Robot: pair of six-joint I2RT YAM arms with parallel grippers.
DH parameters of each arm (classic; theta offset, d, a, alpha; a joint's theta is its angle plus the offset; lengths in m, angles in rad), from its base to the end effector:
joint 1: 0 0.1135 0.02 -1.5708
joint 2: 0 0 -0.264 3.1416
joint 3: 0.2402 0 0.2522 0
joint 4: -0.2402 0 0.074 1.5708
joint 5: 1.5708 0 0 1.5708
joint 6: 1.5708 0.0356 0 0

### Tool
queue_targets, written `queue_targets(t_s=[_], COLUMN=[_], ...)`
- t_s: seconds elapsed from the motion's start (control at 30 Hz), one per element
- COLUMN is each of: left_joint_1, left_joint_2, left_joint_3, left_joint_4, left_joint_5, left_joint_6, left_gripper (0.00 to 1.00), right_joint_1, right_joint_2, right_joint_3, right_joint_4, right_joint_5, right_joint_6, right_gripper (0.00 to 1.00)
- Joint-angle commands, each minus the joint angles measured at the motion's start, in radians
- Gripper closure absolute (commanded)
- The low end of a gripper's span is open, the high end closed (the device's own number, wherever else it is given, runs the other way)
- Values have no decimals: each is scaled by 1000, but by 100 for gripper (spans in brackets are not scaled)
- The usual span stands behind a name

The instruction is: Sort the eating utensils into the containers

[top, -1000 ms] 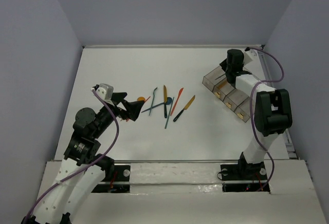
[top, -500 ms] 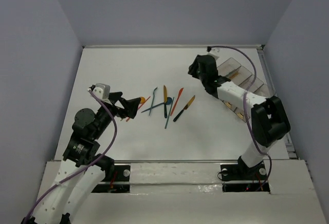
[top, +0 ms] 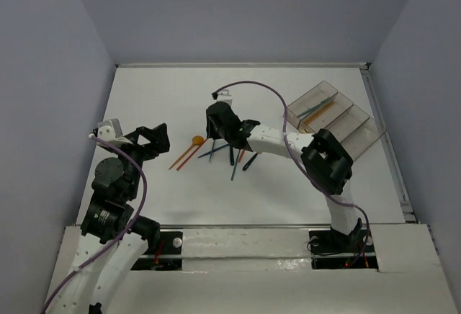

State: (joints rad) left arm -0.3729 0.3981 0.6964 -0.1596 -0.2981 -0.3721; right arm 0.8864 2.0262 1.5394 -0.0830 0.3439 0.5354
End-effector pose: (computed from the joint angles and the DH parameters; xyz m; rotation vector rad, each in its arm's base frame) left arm 0.0971 -0.0267 0.3601 -0.2461 1.4293 -0.3979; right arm 0.3072 0.3575 0.2310 -0.1728 2.1339 0.4802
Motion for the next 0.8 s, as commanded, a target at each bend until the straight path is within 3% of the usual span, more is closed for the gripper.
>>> queue_targets(t_s=[0.0, 0.77], left_joint_1=[2, -17], left_joint_2=[-4, -1], left_joint_3=[14, 6], left_joint_4=[43, 55], left_joint_5=[65, 129], left_joint_6=[13, 25], left_gripper=[1, 1], right_joint_1=[0, 0], right_joint_2=[46, 186], right_joint_3=[67, 107], right_joint_4=[-98, -143], right_joint_5=[58, 10], right_joint_6=[24, 101], right_gripper=[63, 68])
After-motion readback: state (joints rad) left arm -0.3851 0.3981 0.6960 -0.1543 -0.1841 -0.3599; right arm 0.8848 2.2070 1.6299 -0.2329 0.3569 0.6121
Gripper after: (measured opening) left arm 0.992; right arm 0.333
